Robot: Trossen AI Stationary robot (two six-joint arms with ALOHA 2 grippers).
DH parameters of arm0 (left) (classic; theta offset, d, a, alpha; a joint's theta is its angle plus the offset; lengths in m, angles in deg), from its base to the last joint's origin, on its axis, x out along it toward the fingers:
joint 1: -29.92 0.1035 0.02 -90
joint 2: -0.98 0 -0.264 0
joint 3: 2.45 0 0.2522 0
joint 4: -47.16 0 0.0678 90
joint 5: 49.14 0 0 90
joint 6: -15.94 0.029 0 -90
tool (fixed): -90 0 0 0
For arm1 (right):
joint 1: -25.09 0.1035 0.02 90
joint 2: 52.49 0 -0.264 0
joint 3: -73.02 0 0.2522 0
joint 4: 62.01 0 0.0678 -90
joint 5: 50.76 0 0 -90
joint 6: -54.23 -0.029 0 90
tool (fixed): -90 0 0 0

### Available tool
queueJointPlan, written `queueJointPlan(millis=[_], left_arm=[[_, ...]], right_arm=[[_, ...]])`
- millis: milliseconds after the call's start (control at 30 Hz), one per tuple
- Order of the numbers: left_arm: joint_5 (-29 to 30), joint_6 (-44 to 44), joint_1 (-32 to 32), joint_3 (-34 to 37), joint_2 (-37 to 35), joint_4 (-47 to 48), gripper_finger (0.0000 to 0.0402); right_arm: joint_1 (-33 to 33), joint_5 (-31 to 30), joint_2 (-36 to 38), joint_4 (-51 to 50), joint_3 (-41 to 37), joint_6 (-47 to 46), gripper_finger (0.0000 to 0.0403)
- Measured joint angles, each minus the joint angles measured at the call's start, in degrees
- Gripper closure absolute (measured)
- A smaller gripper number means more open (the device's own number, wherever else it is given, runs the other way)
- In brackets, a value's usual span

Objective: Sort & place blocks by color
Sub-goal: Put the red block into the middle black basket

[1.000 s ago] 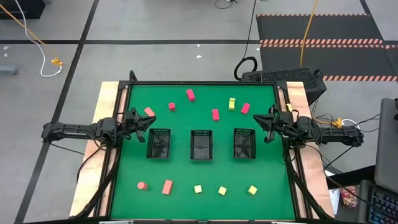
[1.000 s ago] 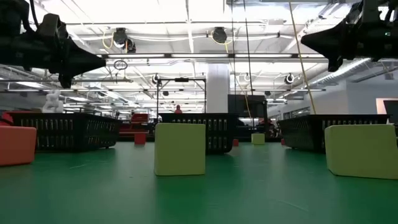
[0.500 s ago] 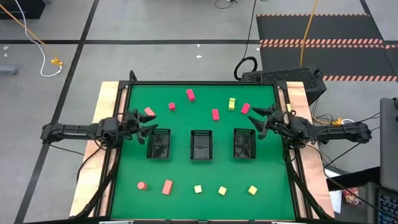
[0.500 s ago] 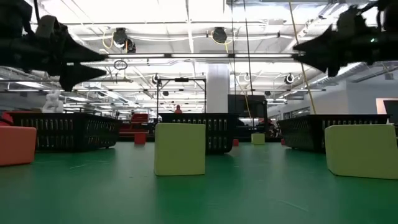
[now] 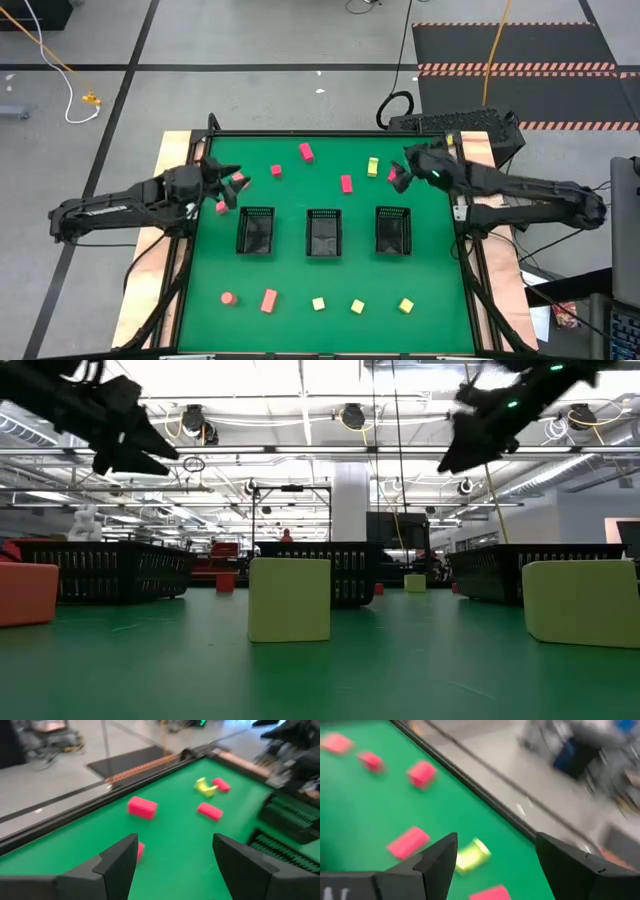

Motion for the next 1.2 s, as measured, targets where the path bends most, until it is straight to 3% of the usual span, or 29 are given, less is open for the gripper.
queueJointPlan(millis=[133,300,567,1033,1200], left_arm=[[0.0,-0.1,3.1,-3.3,7.0,0.9,0.0146],[-0.5,-1.1,4.4,-5.5,12.8,-2.7,0.0146],[-0.7,6.6,2.9,-5.8,15.1,-4.0,0.0147],[0.5,-8.2,3.4,-5.7,15.9,-4.6,0.0147],[1.4,-5.2,4.5,-5.7,15.8,-10.1,0.0147]], right_arm=[[-7.0,5.8,-11.3,-12.9,8.5,-6.5,0.0143],[-11.2,11.8,-21.1,-15.1,12.0,-8.2,0.0143],[-12.8,11.9,-22.8,-11.9,12.3,-9.8,0.0143],[-20.2,16.6,-29.3,-14.1,12.4,-19.0,0.0144],[-20.3,16.6,-31.9,-14.3,12.4,-21.5,0.0144]])
